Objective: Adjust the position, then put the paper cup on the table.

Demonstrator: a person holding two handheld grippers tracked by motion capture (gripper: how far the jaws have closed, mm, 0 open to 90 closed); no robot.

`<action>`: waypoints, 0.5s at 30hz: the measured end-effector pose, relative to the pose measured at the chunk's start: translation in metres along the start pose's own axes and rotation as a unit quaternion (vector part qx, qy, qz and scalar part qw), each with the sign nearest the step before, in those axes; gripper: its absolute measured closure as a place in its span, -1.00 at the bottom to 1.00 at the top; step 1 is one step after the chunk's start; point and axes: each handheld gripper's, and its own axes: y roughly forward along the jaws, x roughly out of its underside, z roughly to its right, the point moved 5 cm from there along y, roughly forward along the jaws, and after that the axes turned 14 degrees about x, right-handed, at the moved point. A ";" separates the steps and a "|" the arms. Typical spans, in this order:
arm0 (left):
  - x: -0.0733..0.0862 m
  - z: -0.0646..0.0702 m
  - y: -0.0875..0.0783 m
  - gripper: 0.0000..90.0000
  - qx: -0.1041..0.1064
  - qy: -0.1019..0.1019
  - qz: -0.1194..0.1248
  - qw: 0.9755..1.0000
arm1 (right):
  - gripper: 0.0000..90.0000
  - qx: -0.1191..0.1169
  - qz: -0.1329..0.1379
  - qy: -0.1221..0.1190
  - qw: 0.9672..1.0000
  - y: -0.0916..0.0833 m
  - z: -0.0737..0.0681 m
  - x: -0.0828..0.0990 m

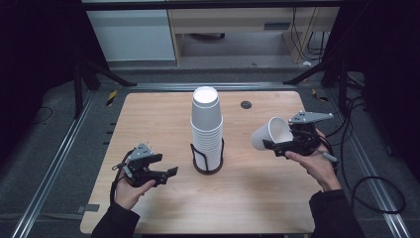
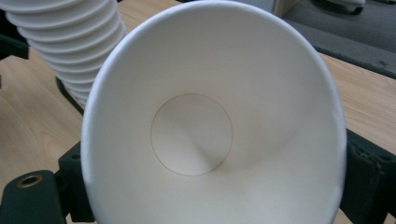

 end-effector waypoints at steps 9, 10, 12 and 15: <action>0.004 -0.006 0.000 -0.60 -0.016 -0.010 -0.009 1.000 | -0.77 0.049 -0.019 0.007 0.999 0.002 0.020 -0.002; 0.005 -0.008 0.000 -0.60 -0.017 -0.012 -0.010 1.000 | -0.77 0.061 -0.024 0.011 0.998 0.003 0.024 -0.002; 0.005 -0.009 0.000 -0.60 -0.018 -0.013 -0.010 1.000 | -0.77 0.068 -0.027 0.011 0.997 0.003 0.027 -0.002; 0.006 -0.013 -0.001 -0.61 -0.028 -0.013 -0.013 0.999 | -0.77 0.084 -0.035 0.021 0.996 0.003 0.034 -0.002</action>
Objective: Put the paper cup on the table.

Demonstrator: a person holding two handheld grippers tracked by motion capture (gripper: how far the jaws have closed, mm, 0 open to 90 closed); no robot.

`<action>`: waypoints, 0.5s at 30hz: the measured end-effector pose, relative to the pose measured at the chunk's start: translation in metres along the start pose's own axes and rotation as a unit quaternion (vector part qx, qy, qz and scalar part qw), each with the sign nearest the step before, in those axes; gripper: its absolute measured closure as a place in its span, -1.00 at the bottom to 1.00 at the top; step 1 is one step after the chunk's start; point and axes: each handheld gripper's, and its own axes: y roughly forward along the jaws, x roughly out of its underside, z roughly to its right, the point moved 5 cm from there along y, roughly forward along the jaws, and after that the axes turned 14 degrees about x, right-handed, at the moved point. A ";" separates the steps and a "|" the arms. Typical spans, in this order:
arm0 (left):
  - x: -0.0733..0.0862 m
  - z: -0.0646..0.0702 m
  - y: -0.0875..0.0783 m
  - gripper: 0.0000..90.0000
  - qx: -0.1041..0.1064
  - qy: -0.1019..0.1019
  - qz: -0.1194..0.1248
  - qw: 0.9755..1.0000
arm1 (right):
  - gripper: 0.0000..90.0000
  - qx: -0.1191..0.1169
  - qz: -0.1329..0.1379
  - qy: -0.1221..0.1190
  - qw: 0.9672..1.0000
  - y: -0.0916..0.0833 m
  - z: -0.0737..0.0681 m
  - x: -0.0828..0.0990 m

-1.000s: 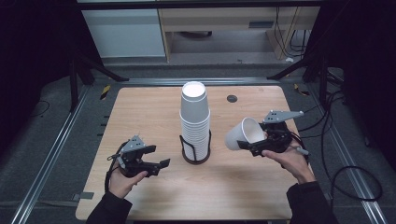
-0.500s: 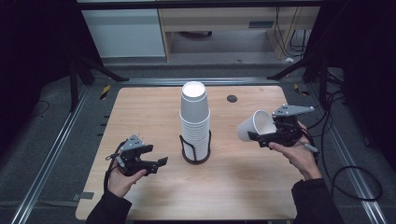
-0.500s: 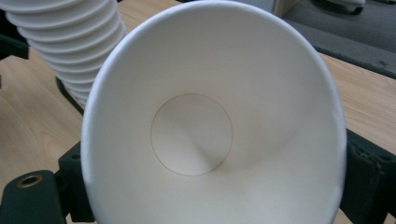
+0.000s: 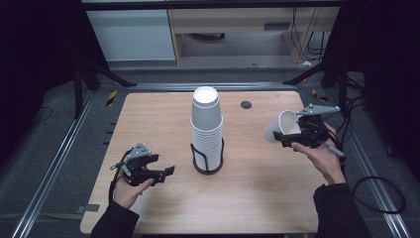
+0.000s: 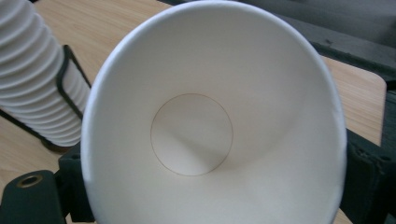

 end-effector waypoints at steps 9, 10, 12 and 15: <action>0.005 -0.009 0.002 -0.61 -0.009 -0.010 -0.012 1.000 | -0.78 0.034 -0.027 0.000 0.999 0.009 0.013 -0.001; 0.006 -0.010 0.002 -0.61 -0.010 -0.011 -0.014 1.000 | -0.78 0.038 -0.031 -0.001 0.999 0.011 0.014 -0.001; 0.006 -0.010 0.003 -0.61 -0.010 -0.011 -0.015 1.000 | -0.78 0.045 -0.037 -0.004 0.998 0.014 0.016 0.000; 0.007 -0.010 0.003 -0.61 -0.010 -0.012 -0.016 1.000 | -0.78 0.051 -0.048 -0.003 0.998 0.018 0.017 0.003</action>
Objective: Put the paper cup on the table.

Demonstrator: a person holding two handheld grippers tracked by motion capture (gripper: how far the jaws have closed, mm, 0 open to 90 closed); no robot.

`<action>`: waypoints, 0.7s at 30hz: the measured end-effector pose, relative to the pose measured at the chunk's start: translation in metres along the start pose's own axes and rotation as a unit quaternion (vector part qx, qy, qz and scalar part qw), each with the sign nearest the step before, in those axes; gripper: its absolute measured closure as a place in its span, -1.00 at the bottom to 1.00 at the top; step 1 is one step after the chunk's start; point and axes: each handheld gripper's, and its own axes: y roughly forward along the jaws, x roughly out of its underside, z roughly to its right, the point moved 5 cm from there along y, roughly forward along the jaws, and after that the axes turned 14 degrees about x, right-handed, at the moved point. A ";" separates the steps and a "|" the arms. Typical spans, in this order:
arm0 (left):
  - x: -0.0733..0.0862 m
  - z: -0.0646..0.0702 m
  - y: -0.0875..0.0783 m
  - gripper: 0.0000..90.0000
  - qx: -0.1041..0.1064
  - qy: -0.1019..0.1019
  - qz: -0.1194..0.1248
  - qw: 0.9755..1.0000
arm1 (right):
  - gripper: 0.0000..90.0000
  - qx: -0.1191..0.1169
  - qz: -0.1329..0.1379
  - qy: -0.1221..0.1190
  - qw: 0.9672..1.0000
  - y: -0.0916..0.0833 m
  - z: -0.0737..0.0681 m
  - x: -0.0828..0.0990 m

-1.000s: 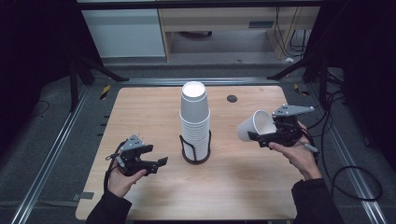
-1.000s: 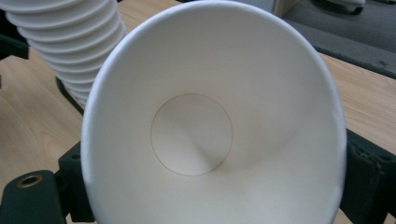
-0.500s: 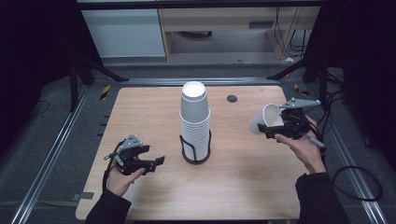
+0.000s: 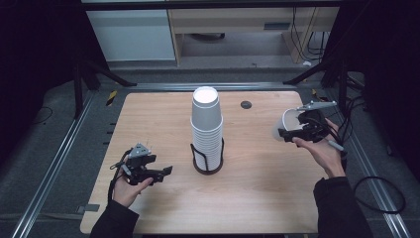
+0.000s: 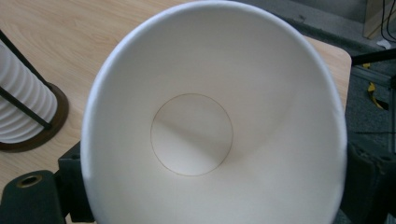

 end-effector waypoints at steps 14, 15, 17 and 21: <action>0.002 0.000 0.001 -0.61 -0.006 0.005 -0.008 1.000 | -0.78 0.036 -0.035 -0.004 0.999 0.015 0.011 0.012; 0.002 0.000 0.001 -0.61 -0.006 0.005 -0.009 1.000 | -0.78 0.038 -0.037 -0.005 0.999 0.016 0.011 0.013; 0.002 0.000 0.001 -0.61 -0.007 0.004 -0.008 1.000 | -0.78 0.040 -0.044 -0.007 0.998 0.020 0.011 0.016; 0.003 -0.001 0.000 -0.61 -0.008 0.002 -0.009 1.000 | -0.78 0.042 -0.059 -0.006 0.997 0.029 0.011 0.022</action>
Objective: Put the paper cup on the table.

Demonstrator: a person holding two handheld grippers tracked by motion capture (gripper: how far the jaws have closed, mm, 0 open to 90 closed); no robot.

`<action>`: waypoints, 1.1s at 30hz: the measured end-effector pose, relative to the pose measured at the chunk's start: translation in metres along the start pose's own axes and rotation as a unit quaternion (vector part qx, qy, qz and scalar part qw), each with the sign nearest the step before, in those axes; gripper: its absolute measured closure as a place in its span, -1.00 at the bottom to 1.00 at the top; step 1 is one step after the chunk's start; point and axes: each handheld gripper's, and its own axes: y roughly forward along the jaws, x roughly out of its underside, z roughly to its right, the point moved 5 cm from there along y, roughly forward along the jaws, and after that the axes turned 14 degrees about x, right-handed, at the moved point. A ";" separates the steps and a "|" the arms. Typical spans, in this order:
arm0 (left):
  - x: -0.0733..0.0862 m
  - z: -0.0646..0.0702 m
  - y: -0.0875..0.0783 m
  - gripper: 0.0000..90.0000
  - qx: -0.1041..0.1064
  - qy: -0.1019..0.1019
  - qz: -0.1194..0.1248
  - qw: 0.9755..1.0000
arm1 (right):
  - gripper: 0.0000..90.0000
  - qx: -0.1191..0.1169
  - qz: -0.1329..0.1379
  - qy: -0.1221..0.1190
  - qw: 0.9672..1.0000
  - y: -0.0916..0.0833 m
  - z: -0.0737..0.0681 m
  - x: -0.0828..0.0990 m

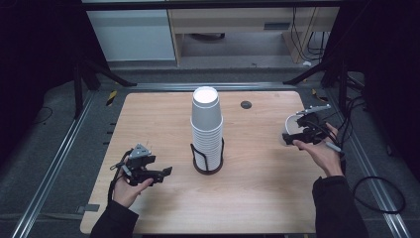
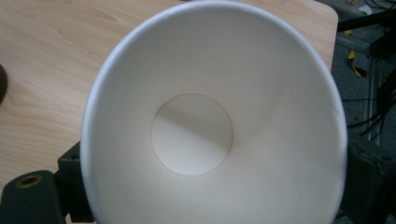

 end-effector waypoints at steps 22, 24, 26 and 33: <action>-0.001 0.000 -0.001 -0.62 0.000 0.002 0.003 1.000 | -0.78 0.011 -0.069 -0.031 0.997 0.037 -0.010 0.019; -0.001 0.000 -0.002 -0.62 0.001 0.002 0.003 1.000 | -0.78 0.011 -0.067 -0.028 0.997 0.038 -0.010 0.019; -0.001 0.000 -0.002 -0.62 0.000 0.001 0.004 1.000 | -0.78 0.006 -0.069 -0.022 0.997 0.040 -0.010 0.021; -0.001 0.000 -0.002 -0.62 -0.001 0.001 0.005 1.000 | -0.78 0.003 -0.078 -0.027 0.997 0.048 -0.016 0.027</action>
